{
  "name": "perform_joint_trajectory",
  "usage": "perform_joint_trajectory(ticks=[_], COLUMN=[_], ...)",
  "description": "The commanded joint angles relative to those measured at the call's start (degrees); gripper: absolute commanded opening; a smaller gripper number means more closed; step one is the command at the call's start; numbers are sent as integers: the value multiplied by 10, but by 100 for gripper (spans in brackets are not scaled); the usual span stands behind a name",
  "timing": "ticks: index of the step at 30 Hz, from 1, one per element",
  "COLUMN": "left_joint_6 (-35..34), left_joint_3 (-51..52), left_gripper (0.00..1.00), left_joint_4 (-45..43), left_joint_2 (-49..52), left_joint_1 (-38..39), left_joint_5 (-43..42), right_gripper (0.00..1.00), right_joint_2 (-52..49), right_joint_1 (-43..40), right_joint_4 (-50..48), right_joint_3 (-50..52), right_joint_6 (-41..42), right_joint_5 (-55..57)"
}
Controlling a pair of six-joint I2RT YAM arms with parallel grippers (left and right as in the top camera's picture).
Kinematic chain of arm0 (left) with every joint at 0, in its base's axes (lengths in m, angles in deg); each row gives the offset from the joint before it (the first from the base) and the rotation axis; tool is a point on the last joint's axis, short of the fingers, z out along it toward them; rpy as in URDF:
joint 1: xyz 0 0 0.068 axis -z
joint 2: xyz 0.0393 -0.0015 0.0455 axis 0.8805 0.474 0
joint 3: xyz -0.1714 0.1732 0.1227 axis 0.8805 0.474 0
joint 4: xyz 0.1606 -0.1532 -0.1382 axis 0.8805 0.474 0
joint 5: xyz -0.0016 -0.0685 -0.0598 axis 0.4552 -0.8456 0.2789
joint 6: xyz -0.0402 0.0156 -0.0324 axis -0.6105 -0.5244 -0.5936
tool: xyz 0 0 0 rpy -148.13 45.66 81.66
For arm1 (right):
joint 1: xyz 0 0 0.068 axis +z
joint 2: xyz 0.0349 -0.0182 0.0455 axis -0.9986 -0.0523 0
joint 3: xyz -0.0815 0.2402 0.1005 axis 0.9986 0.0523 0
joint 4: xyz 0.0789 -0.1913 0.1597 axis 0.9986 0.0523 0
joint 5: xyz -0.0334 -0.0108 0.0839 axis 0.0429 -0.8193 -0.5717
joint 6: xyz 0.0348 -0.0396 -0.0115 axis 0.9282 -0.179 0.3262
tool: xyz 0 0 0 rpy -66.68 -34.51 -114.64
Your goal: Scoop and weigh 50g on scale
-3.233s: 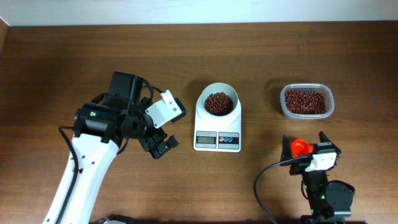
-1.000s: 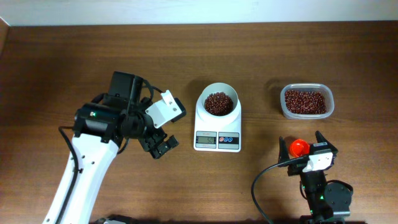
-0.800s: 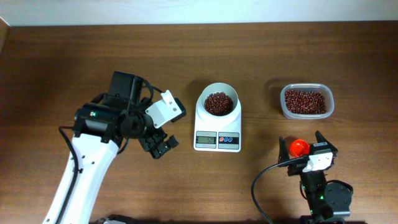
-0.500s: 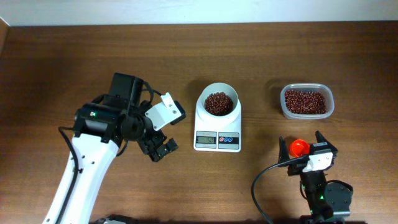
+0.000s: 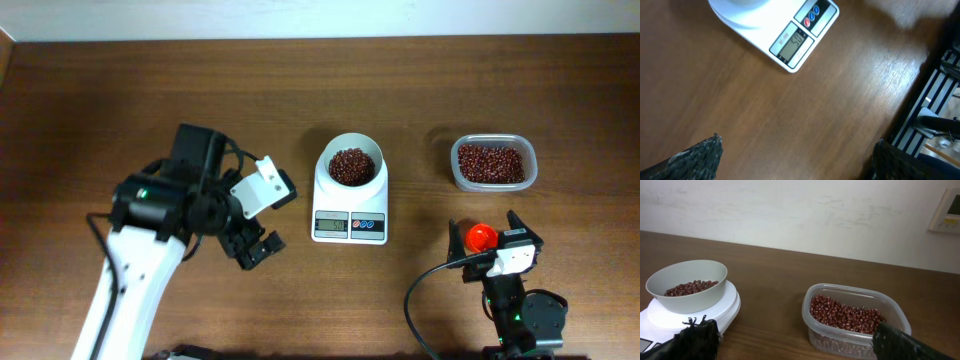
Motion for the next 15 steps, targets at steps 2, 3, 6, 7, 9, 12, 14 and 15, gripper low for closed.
perform_joint_trajectory(ticks=[2,3,6,7,9,12,14,15], left_joint_6=[-8,-22,-85,-103,-136,-148,-189,-217], left_joint_3=[29,39,81,98,141,203,232,239], left_gripper=[99,99,99,99,99,99,99,99], left_joint_4=[-34,-50,-119,-144,-205,-284,-311,-314], left_joint_2=[-97,-115,-172,-190,-232,-294,-331,-344], left_joint_1=[-3,-2,-3,-3,-3,-2,-2,-2], left_joint_5=[-12,-12,-12,-11,-3,-1,42,64], right_gripper=[99,99,99,99,99,99,99,99], right_joint_2=[6,6,6,6,6,6,6,6], right_joint_1=[2,2,2,2,2,2,2,2], right_joint_4=[4,4,4,4,4,4,4,4], right_joint_3=[3,3,3,3,3,3,3,3], right_joint_6=[4,4,4,4,4,4,4,4], right_joint_5=[5,5,5,5,5,5,5,5])
